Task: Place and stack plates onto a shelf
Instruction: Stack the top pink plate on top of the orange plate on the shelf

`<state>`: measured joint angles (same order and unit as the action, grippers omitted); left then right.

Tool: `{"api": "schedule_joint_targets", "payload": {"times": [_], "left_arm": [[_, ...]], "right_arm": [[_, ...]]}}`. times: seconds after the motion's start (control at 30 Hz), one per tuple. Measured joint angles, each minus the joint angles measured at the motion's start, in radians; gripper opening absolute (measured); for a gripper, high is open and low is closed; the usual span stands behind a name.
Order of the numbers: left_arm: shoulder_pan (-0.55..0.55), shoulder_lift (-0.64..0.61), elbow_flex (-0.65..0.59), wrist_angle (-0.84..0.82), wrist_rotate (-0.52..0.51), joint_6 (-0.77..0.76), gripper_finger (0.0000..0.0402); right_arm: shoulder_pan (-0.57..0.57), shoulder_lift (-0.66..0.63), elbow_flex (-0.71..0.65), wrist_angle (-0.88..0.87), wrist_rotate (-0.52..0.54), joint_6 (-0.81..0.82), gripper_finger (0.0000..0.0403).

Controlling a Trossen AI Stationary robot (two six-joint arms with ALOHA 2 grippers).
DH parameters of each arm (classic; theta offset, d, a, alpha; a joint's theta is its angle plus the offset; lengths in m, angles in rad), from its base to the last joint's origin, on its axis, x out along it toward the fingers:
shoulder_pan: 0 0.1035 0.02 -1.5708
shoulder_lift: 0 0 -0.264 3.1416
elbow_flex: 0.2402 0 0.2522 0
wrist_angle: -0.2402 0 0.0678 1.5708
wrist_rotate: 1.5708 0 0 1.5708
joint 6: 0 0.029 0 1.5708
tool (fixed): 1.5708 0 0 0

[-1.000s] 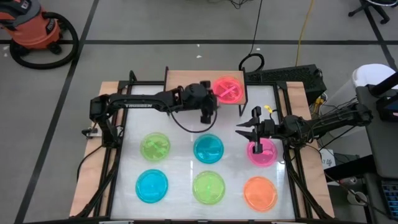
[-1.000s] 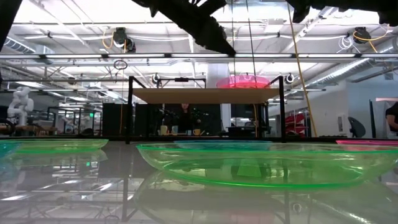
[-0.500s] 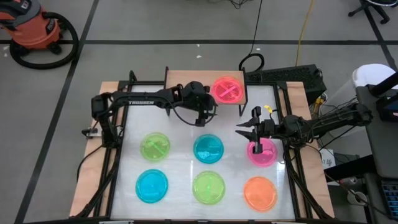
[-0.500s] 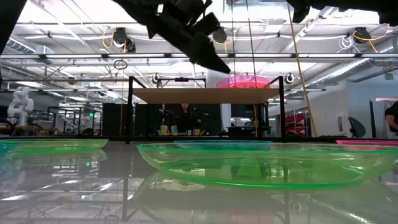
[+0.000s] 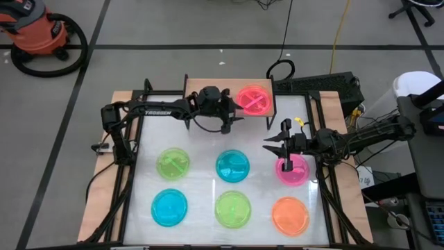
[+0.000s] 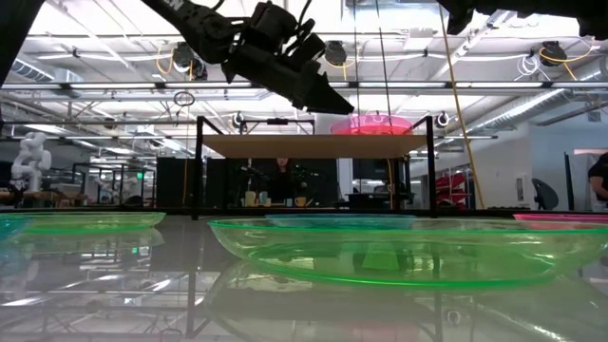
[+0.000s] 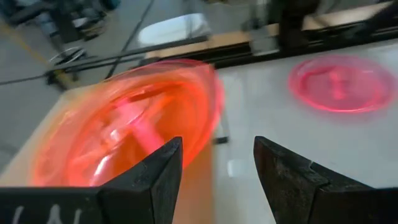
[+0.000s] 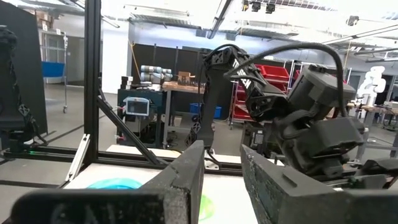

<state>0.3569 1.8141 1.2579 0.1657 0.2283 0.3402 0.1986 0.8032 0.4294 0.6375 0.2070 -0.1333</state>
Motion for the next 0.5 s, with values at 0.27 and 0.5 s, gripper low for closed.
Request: {"api": "schedule_joint_targets", "payload": {"times": [0.27,0.5], "left_arm": [[0.002,0.0,0.0,0.051,-0.227,-0.005,0.0204],[-0.014,0.0,0.0,0.042,-0.229,0.051,0.0204]], "right_arm": [[0.0,0.0,0.0,-0.003,0.001,-0.006,0.0089],[0.0,0.0,0.0,-0.003,0.001,-0.009,0.0089]]}}
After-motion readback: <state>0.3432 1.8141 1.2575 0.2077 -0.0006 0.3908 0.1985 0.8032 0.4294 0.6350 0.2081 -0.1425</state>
